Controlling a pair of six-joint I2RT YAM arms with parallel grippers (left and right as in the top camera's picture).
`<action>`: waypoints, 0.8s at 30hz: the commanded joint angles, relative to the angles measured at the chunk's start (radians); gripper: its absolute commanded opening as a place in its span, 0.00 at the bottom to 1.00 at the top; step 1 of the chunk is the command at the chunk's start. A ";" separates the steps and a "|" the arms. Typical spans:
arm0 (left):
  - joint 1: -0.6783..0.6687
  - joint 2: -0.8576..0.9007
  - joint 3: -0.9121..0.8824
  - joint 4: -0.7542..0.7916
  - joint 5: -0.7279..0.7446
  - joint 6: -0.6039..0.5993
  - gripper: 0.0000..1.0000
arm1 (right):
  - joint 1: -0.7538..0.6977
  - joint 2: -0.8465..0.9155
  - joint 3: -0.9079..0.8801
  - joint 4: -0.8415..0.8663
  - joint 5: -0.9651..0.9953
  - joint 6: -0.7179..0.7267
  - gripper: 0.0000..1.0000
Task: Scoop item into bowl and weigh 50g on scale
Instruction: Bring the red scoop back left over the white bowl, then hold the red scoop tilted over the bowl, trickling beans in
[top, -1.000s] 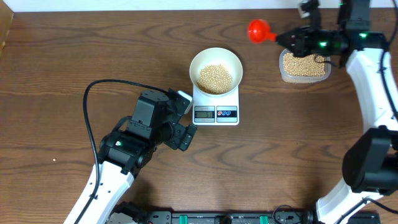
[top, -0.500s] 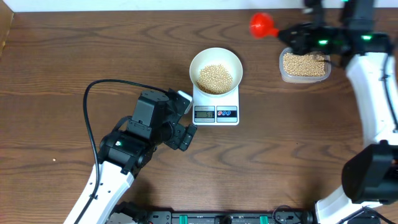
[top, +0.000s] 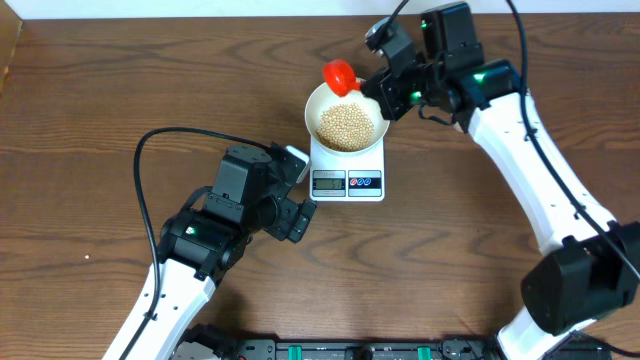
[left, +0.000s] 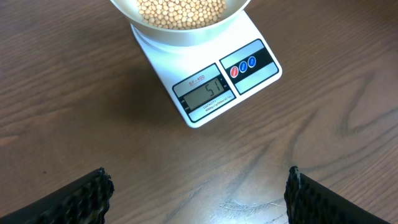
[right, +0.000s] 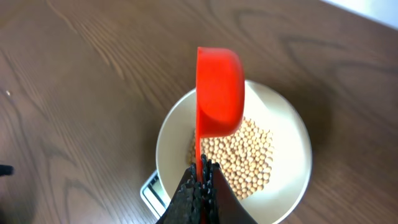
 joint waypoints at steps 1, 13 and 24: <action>-0.003 -0.001 -0.004 -0.001 0.012 -0.006 0.91 | 0.011 0.045 0.013 -0.024 0.056 -0.043 0.01; -0.003 -0.001 -0.004 -0.001 0.012 -0.005 0.91 | 0.013 0.103 0.012 -0.046 0.124 -0.080 0.01; -0.003 -0.001 -0.004 -0.001 0.012 -0.005 0.91 | 0.026 0.139 0.012 -0.038 0.134 -0.125 0.01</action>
